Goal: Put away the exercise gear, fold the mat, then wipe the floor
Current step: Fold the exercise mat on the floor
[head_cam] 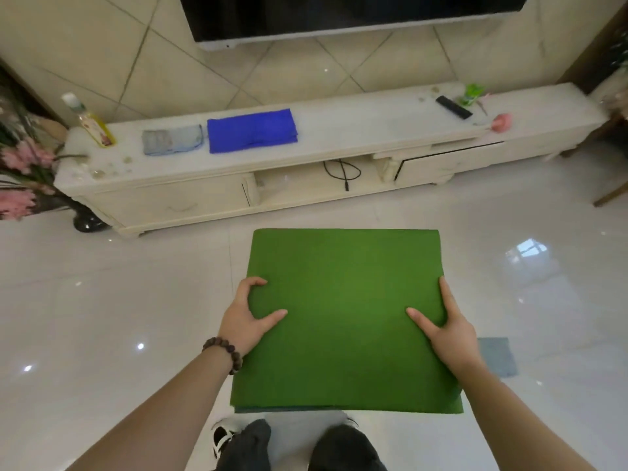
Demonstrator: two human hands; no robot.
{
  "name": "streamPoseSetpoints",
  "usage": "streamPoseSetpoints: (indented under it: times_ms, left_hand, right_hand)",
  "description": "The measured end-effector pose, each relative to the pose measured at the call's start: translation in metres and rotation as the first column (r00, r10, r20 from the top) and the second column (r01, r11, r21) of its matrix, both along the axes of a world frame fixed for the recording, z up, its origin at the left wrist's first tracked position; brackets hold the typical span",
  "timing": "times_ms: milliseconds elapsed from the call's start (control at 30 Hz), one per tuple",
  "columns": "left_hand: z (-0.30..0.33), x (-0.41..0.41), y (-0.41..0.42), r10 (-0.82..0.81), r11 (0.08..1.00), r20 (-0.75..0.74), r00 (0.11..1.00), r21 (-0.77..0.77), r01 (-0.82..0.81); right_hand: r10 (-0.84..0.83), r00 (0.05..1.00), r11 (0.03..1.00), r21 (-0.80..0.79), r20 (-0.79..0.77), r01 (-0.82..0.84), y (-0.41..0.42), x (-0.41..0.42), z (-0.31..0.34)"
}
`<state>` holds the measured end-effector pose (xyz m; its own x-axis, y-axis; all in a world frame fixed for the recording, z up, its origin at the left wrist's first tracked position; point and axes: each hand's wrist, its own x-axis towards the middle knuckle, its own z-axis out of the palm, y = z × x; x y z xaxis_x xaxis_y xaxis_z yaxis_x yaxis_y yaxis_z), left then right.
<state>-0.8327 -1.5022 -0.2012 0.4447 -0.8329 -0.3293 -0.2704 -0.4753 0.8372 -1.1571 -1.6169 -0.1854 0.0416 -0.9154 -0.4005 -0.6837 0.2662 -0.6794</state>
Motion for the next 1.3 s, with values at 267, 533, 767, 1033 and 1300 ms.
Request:
streamPoseSetpoints:
  times_ms: [267, 533, 767, 1033, 1300]
  left_hand:
    - [0.077, -0.087, -0.064, -0.155, 0.984, 0.013, 0.988, -0.087, 0.156]
    - [0.102, -0.163, -0.171, -0.279, 0.95, -0.007, 0.96, -0.144, 0.276]
    - [0.101, -0.201, -0.304, -0.386, 0.908, -0.022, 0.922, -0.184, 0.375]
    - [0.095, -0.25, -0.511, -0.469, 0.873, -0.046, 0.882, -0.175, 0.455]
    - [0.097, -0.32, -0.664, -0.561, 0.826, -0.105, 0.821, -0.142, 0.546]
  right_hand:
    - [-0.148, 0.988, 0.985, -0.081, 0.051, 0.151, -0.01, -0.1, 0.067]
    - [-0.296, 0.953, 0.943, -0.141, 0.072, 0.303, -0.071, -0.184, 0.088]
    - [-0.382, 0.918, 0.902, -0.175, 0.104, 0.395, -0.171, -0.224, 0.081]
    - [-0.445, 0.894, 0.875, -0.185, 0.053, 0.447, -0.353, -0.271, 0.086]
    - [-0.535, 0.843, 0.827, -0.169, 0.054, 0.536, -0.471, -0.337, 0.096]
